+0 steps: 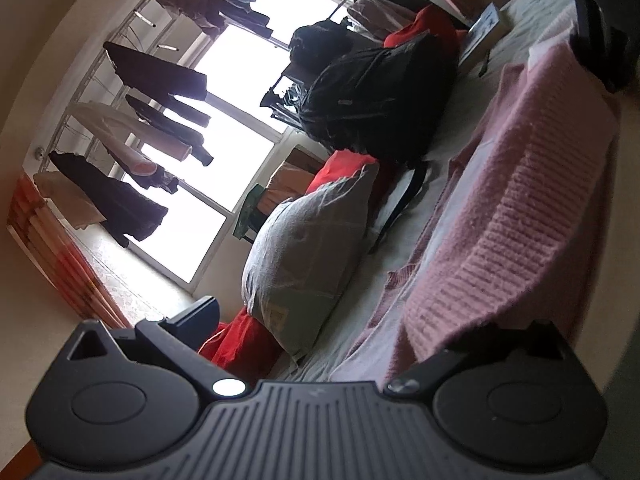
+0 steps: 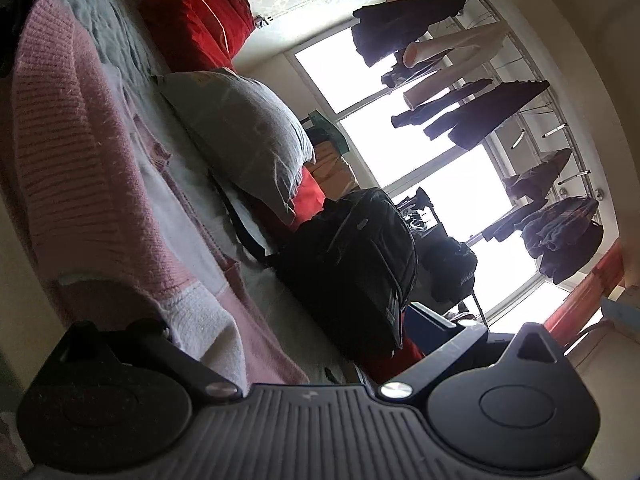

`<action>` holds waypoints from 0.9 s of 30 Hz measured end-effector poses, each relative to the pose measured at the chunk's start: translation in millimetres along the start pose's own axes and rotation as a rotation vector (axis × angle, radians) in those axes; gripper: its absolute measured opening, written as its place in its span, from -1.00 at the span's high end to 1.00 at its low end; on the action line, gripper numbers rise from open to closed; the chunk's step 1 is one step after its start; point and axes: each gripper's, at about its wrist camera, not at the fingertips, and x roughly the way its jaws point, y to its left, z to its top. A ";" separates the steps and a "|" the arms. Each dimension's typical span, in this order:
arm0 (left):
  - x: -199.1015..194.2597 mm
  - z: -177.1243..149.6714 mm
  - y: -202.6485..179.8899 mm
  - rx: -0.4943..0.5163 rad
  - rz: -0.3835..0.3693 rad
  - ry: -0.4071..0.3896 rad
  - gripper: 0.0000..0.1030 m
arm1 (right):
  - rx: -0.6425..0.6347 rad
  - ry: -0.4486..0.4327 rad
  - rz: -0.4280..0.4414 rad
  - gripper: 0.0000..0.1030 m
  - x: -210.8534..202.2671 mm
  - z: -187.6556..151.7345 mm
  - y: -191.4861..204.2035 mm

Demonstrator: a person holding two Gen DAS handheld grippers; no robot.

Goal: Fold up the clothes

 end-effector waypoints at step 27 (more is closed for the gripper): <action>147.4 -9.0 -14.5 -0.078 -0.125 0.078 -0.99 | 0.109 0.117 0.142 -1.00 136.6 -4.1 0.3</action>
